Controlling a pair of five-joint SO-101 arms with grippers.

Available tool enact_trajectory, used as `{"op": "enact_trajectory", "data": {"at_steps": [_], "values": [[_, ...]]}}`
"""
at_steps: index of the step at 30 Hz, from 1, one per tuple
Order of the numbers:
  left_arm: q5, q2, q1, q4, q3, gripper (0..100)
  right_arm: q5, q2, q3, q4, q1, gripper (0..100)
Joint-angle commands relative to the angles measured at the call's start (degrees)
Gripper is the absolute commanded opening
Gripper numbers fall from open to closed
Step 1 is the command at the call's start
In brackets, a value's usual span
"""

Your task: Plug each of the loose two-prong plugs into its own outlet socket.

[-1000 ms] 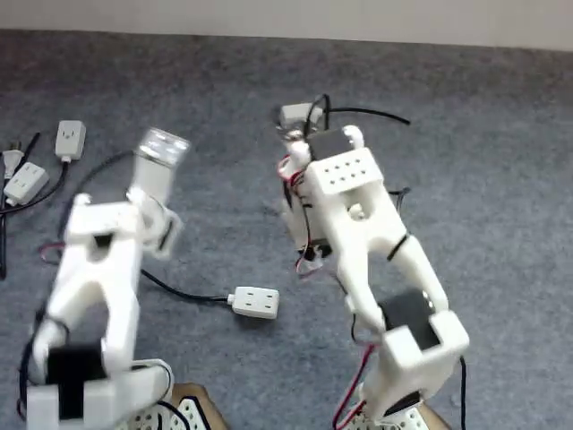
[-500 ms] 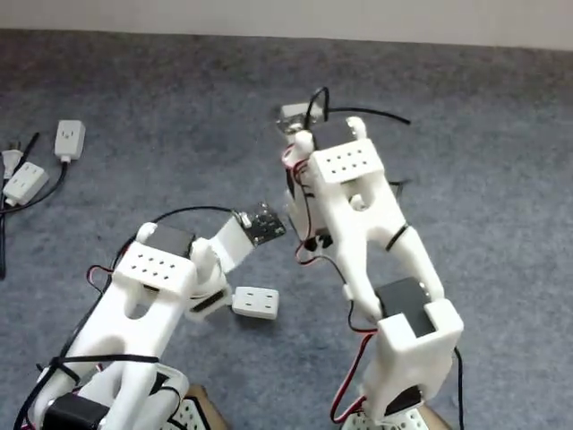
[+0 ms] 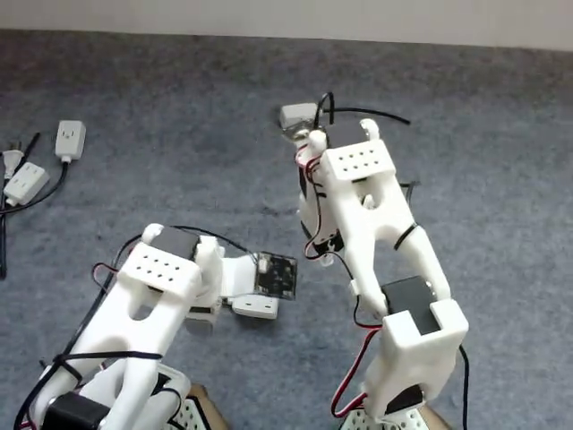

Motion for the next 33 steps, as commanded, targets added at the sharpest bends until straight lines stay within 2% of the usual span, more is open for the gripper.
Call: {"op": "enact_trajectory", "data": {"at_steps": [1, 9, 14, 21, 26, 28, 31, 33], "values": [[0.9, -1.4, 4.3, -4.1, 0.7, 27, 0.6, -0.9, -0.5, 0.4, 0.9, 0.7], [11.8, -1.4, 12.8, -16.3, 2.2, 27, 3.4, -0.8, -0.9, 0.4, 5.2, 0.7], [11.9, -1.3, 13.1, -17.0, 3.2, 27, 5.0, -0.9, -0.6, 0.8, 7.3, 0.7], [11.7, -1.3, 11.5, -23.3, 9.1, 27, 4.6, -1.0, -1.0, 0.8, 6.1, 0.7], [11.7, -1.3, 11.4, -24.4, 9.6, 27, 4.6, -1.0, -0.9, 0.9, 5.9, 0.7], [11.8, -1.3, 11.4, -25.3, 9.6, 24, 4.6, -1.0, -0.7, 0.9, 5.9, 0.7], [12.0, -1.3, 11.4, -27.7, 11.1, 13, 4.6, -1.0, -0.6, 0.9, 5.9, 0.7], [12.0, -1.3, 11.4, -28.7, 12.3, 13, 4.6, -1.0, -0.6, 0.9, 5.9, 0.7]]}}
